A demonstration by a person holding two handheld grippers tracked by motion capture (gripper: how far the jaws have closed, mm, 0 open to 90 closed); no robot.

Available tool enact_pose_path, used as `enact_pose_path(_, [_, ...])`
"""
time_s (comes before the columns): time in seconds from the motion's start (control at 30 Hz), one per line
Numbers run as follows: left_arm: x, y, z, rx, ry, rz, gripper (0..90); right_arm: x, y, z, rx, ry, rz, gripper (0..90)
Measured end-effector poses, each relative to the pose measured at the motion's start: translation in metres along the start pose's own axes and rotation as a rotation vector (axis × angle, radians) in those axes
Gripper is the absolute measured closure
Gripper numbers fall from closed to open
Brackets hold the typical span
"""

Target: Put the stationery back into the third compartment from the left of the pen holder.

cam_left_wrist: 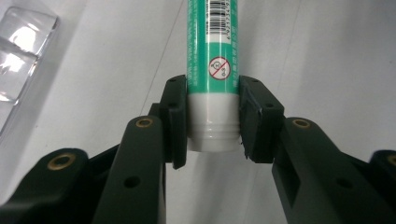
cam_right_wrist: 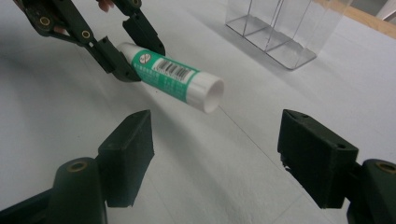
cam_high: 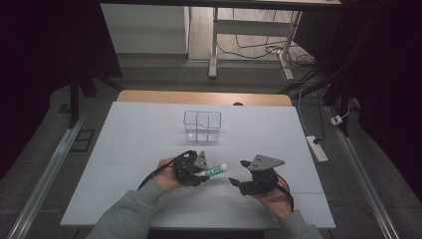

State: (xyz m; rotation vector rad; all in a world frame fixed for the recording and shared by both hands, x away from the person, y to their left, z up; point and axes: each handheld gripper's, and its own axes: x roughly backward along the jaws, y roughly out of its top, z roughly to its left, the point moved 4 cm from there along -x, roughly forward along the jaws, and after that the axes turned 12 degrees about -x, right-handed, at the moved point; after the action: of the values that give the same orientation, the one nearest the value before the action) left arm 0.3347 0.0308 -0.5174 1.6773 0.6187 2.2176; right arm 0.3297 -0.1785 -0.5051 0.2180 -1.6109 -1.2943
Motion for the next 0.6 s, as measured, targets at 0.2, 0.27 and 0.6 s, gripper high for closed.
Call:
enact_pose_path(0.2, [-0.0031, 0.0053, 0.0001, 0.0, -0.008, -0.015, 64.7, -0.0031, 0.0025, 0.0021, 0.018, -0.002, 0.008, 26.5])
enact_pose_path(0.27, [-0.0037, 0.0064, -0.0003, 0.0, -0.008, -0.017, 64.6, -0.0038, 0.0031, 0.0029, 0.03, -0.008, 0.016, 26.5])
enact_pose_path(0.6, [-0.0069, 0.0109, -0.0017, -0.015, -0.031, -0.019, 64.6, -0.0079, 0.0096, 0.0098, 0.067, 0.006, 0.031, 27.1])
